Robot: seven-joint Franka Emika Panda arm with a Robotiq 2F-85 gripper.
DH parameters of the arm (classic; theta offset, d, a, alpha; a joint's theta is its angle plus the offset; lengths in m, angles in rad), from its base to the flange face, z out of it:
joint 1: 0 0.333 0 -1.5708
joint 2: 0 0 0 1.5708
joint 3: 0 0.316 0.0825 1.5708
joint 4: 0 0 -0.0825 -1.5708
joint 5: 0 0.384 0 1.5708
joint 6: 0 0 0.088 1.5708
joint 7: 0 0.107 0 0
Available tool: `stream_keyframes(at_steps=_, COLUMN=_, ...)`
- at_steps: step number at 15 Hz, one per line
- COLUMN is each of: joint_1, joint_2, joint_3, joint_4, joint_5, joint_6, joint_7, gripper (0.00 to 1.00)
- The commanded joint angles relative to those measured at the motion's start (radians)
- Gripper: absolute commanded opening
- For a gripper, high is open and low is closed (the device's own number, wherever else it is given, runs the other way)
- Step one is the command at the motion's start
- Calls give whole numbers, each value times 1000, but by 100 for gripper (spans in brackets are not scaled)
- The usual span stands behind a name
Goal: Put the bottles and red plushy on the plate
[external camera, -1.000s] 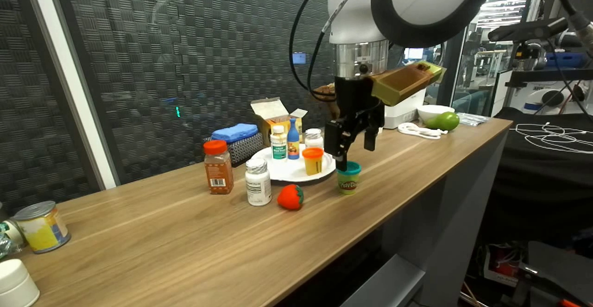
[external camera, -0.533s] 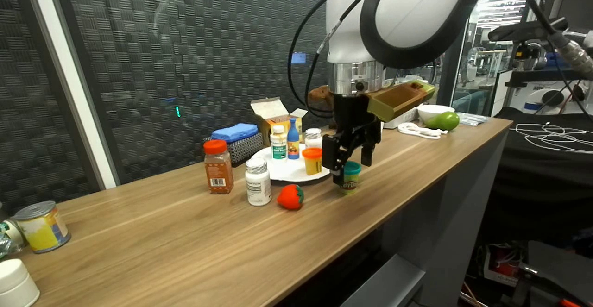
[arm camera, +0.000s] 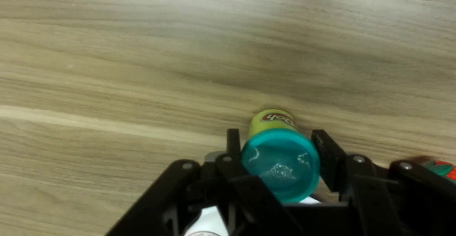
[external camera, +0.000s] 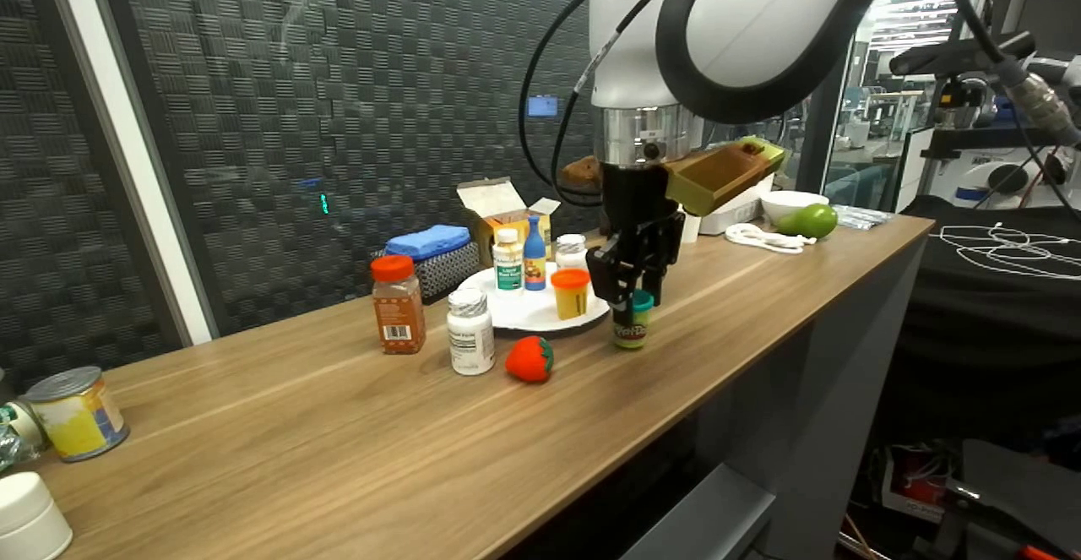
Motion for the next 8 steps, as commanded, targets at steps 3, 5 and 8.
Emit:
stream_keyframes(at_steps=3, joint_1=24, joint_2=-39, joint_3=19, joint_4=85, joint_5=-30, joint_6=-71, joint_7=4, gripper=28)
stream_keyframes(at_steps=5, joint_1=32, joint_2=-22, joint_3=29, joint_4=139, joint_5=-32, joint_6=-88, joint_7=-12, gripper=28)
stream_keyframes(at_steps=8, joint_1=39, joint_2=21, joint_3=36, joint_4=217, joint_5=-18, joint_6=-73, joint_7=-53, gripper=28)
